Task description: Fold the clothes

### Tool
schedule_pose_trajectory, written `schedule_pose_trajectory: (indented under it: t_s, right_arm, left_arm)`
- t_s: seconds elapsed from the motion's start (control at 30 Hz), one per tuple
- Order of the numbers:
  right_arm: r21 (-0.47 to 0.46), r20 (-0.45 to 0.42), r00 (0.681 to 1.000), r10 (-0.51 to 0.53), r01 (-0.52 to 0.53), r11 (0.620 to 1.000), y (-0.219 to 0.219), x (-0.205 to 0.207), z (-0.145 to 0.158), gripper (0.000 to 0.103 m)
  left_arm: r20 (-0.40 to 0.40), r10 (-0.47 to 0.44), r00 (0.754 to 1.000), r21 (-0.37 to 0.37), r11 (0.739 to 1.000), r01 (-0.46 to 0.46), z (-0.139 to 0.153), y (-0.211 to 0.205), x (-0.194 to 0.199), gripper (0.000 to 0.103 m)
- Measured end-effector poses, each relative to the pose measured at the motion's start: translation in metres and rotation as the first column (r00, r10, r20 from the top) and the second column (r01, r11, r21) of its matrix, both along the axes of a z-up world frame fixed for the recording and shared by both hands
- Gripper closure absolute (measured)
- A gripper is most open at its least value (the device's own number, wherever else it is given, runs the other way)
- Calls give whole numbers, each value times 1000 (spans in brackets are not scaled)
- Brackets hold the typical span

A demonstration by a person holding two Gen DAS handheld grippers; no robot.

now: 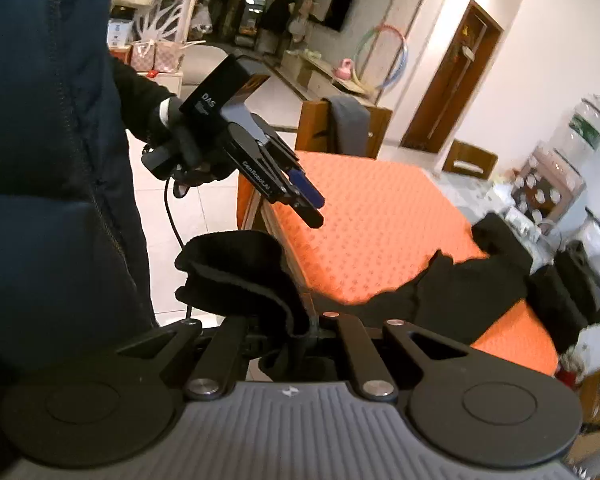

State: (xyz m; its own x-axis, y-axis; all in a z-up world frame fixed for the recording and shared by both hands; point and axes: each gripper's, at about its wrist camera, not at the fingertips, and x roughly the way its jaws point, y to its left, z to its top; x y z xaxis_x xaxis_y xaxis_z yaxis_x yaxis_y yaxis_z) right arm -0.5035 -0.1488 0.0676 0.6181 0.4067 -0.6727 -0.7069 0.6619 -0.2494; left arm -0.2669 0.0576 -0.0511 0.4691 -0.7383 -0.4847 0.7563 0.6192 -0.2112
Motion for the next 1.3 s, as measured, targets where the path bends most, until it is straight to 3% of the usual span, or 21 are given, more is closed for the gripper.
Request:
schedule_pose_trajectory:
  t_s: [0.13,0.33,0.5,0.7,0.9,1.1,1.2,1.23,1.3]
  right_arm:
    - [9,17,998,-54,54,998,-7,20,11,96]
    - [30,48,993,-107,106,994,-27,103,31,96]
    - [2,63,990,-124,124,992,-47,202,45,96]
    - [2,-38,986,-160,160,987,-79,341,37,95]
    - [62,-229,949,-217,237,970,-119,468,-24,95]
    - [108,-412,880,-238,307,946,-151,557,-119,94]
    - [62,-429,860,-276,333,941,-160,575,-153,81]
    - [45,-433,854,-290,342,939,-162,581,-164,71]
    - [47,-442,848,-292,347,936,-169,584,-173,66]
  left_arm:
    - [-3,-13,1000,-4,1000,13,-1,-3,6,55]
    - [13,-36,999,-4,999,36,5,-10,39,52]
    - [16,-64,998,4,998,64,8,-19,80,50]
    - [3,-65,998,-4,998,65,7,-29,133,50]
    - [-40,-31,999,11,999,32,6,-47,171,50]
    - [-104,50,993,51,998,-45,-5,-72,183,50]
    - [-142,122,982,69,991,-113,-11,-82,184,50]
    - [-151,144,978,70,988,-134,-13,-84,184,50]
    - [-167,179,970,72,983,-169,-15,-89,180,50]
